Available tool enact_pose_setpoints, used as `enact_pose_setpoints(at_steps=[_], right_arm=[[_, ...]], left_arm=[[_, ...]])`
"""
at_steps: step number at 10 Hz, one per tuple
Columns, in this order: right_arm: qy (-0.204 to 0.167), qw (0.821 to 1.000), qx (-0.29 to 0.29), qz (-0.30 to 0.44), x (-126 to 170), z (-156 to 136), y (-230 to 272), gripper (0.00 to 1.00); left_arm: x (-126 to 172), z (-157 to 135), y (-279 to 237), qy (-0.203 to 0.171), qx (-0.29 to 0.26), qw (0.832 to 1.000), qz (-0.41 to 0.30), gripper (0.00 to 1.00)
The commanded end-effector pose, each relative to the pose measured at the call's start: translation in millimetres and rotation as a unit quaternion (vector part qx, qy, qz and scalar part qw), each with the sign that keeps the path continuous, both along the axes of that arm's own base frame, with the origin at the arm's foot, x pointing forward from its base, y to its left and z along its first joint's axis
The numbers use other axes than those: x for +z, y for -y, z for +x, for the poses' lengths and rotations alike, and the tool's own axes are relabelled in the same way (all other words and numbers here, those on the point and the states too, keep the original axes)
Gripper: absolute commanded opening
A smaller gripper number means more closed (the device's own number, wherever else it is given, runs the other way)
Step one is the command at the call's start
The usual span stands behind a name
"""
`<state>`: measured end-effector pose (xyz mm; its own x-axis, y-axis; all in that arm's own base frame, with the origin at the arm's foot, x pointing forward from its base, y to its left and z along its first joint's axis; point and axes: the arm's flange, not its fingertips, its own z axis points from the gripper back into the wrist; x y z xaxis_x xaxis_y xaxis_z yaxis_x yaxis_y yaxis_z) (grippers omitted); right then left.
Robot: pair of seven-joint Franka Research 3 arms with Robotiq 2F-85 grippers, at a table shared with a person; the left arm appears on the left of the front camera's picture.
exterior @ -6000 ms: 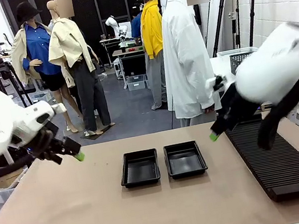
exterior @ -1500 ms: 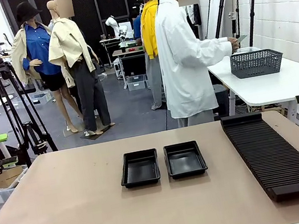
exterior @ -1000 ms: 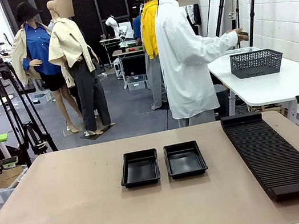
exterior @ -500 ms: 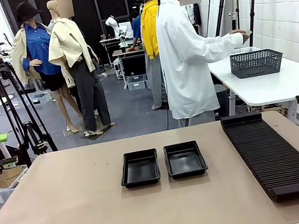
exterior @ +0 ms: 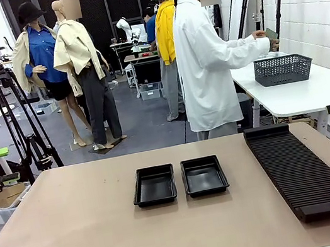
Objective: Inspect and transfer BCBs to ESD trays.
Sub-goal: Pick up the Blank PCB from the PCB Rack and place it in the left ESD tray.
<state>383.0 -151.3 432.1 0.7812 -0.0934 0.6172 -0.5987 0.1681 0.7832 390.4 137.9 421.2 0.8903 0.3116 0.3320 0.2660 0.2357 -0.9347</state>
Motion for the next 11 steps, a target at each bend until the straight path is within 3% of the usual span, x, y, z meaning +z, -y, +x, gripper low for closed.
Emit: enact_pose_setpoints(at_steps=[1,11], right_arm=[[-0.001,1.000,0.002,0.006,-0.3,-0.3,-0.7,1.00],[-0.001,1.000,0.002,0.006,-0.3,-0.3,-0.7,1.00]], left_arm=[[2.0,-2.4,-0.6,-0.006,0.000,1.000,-0.011,1.00],[2.0,-2.4,-0.6,-0.006,0.000,1.000,-0.011,1.00]])
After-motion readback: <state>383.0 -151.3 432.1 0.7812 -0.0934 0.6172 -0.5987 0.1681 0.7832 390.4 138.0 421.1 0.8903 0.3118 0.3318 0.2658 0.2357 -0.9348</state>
